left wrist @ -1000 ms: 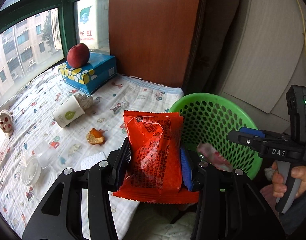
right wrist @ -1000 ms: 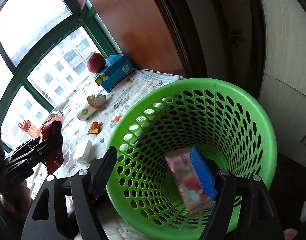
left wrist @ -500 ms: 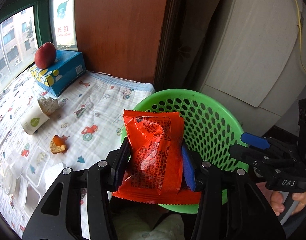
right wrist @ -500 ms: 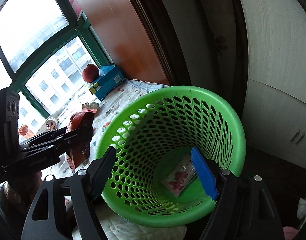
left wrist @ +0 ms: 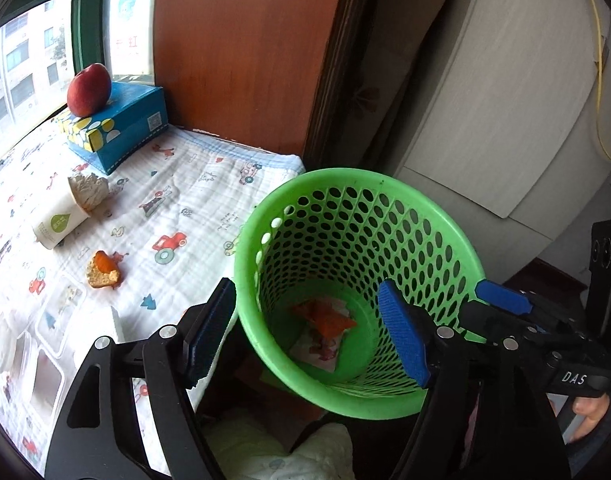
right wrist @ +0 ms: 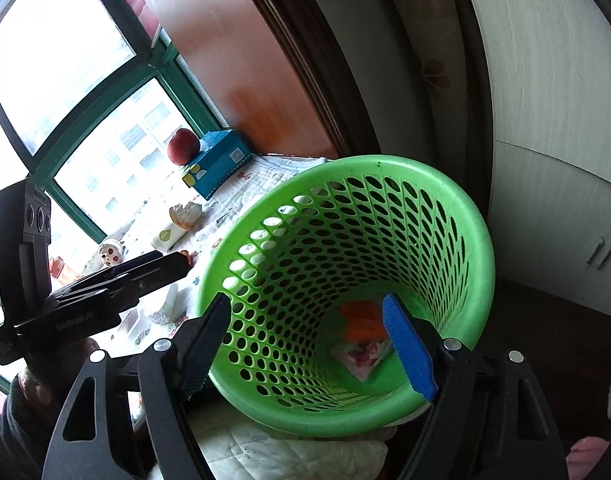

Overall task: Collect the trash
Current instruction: 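Carry both bags over the green basket and open both grippers to drop them, then reach the left gripper to the clear cup with printed lid and grasp it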

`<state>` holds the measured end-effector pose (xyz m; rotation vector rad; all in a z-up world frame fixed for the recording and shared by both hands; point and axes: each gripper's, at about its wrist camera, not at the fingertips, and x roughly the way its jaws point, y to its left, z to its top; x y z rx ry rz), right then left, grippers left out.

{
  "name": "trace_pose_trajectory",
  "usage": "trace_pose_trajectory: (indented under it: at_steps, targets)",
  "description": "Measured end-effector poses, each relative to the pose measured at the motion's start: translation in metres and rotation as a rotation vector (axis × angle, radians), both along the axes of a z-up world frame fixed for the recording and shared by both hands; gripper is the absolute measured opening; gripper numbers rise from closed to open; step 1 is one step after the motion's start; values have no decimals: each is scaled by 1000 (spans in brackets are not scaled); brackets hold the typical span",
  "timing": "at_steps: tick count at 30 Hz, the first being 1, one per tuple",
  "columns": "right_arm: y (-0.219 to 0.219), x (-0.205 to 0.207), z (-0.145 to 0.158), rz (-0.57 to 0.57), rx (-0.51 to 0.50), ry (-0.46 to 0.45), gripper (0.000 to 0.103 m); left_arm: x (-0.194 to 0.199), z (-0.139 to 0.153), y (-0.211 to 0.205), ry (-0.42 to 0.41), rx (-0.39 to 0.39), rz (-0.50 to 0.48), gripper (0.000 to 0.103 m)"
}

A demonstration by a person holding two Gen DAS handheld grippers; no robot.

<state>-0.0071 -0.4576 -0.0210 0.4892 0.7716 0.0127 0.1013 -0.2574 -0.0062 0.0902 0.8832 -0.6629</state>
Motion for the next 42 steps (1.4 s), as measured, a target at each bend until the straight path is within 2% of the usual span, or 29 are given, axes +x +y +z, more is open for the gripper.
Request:
trace_pose_trajectory:
  at_steps: [10, 18, 26, 34, 38, 42]
  targets:
    - [46, 11, 8, 84, -44, -14, 76, 3, -1, 74, -2, 15, 171, 73]
    - [89, 32, 10, 172, -53, -14, 77, 6, -14, 145, 20, 44, 337, 73]
    - [127, 52, 10, 244, -60, -5, 77, 27, -23, 221, 23, 75, 503, 73]
    - [166, 74, 5, 322, -70, 13, 77, 67, -39, 304, 53, 108, 669, 73]
    - [183, 85, -1, 354, -80, 27, 77, 84, -48, 329, 75, 108, 694, 73]
    - [198, 97, -7, 380, -83, 43, 77, 101, -57, 336, 86, 110, 675, 73]
